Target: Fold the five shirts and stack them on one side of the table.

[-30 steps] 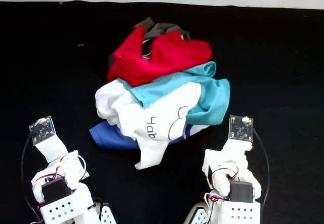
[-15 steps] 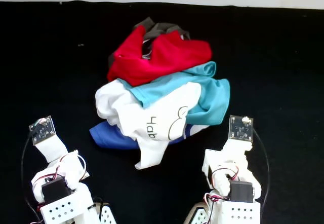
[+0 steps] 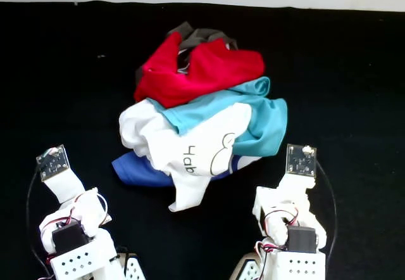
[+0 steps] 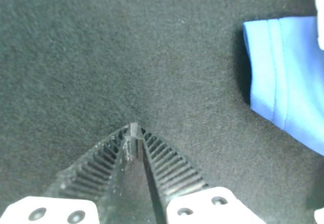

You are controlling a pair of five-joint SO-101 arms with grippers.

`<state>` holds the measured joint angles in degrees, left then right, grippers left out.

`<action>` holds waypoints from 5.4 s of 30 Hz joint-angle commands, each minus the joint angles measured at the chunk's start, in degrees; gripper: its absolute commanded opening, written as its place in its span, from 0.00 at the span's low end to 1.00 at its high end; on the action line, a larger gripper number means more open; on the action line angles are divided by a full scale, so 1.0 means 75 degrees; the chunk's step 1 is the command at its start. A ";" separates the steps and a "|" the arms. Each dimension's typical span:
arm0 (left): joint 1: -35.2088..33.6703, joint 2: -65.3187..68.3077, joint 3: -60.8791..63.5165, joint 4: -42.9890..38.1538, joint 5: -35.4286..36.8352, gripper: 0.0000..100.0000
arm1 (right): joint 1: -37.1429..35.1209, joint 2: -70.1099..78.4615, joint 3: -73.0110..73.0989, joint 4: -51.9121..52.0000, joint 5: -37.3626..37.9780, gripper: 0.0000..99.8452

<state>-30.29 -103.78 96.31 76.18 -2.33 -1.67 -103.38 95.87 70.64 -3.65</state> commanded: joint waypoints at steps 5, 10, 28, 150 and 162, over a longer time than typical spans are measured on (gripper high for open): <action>-0.0064 -0.0041 0.0100 0.0070 0.0070 0.01 | -0.0041 0.0006 0.0990 0.0029 -0.0059 0.01; -0.0064 -0.0041 0.0100 0.0070 0.0070 0.01 | -0.0041 0.0006 0.0990 0.0029 -0.0059 0.01; -0.0064 -0.0041 0.0100 0.0070 0.0070 0.01 | -0.0041 0.0006 0.0990 0.0029 -0.0059 0.01; -0.1893 1.8983 -2.5500 0.3329 0.1301 0.34 | -0.0041 0.0006 0.0990 0.0029 -0.0059 0.01; 0.1471 1.9007 -2.2968 0.3329 0.1301 0.32 | -0.0041 0.0006 0.0990 0.0029 -0.0059 0.01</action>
<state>-26.15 41.89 -82.51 100.97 6.73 -1.67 -103.38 95.87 70.64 -3.65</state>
